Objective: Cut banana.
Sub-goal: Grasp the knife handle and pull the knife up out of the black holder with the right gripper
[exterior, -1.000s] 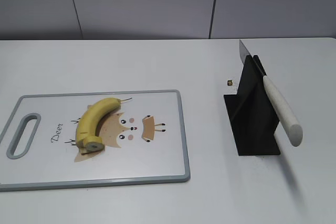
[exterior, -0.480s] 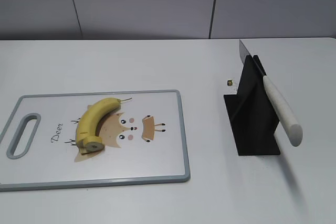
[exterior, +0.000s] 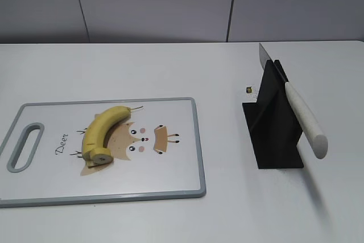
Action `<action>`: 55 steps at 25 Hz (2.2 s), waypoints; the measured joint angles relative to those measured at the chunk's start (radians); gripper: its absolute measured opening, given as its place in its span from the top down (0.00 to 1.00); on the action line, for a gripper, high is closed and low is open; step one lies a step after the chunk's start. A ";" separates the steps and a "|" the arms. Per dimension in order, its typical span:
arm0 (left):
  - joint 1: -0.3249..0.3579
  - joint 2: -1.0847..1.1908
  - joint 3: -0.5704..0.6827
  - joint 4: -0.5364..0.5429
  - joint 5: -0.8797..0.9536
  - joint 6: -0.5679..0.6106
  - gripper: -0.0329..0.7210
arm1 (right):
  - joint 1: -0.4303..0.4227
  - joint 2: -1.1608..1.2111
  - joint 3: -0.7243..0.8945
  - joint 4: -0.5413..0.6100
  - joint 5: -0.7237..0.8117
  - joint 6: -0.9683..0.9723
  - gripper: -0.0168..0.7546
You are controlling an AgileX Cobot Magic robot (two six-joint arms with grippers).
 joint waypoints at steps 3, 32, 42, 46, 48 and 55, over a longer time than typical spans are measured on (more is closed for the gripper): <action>0.000 0.000 0.000 0.000 0.000 0.000 0.23 | 0.000 0.000 0.000 0.000 0.000 0.000 0.23; 0.000 0.000 0.000 0.000 0.000 0.000 0.23 | 0.282 0.975 -0.463 0.023 0.169 0.172 0.23; 0.000 0.000 0.000 0.000 0.000 -0.001 0.23 | 0.310 1.328 -0.625 0.026 0.159 0.185 0.23; 0.000 0.000 0.000 0.000 0.000 -0.001 0.23 | 0.310 1.443 -0.630 0.029 0.105 0.185 0.23; 0.000 0.000 0.000 0.000 0.000 -0.001 0.23 | 0.310 1.493 -0.630 0.028 0.071 0.185 0.23; 0.000 0.000 0.000 0.000 0.000 -0.001 0.23 | 0.310 1.625 -0.630 0.005 0.043 0.202 0.26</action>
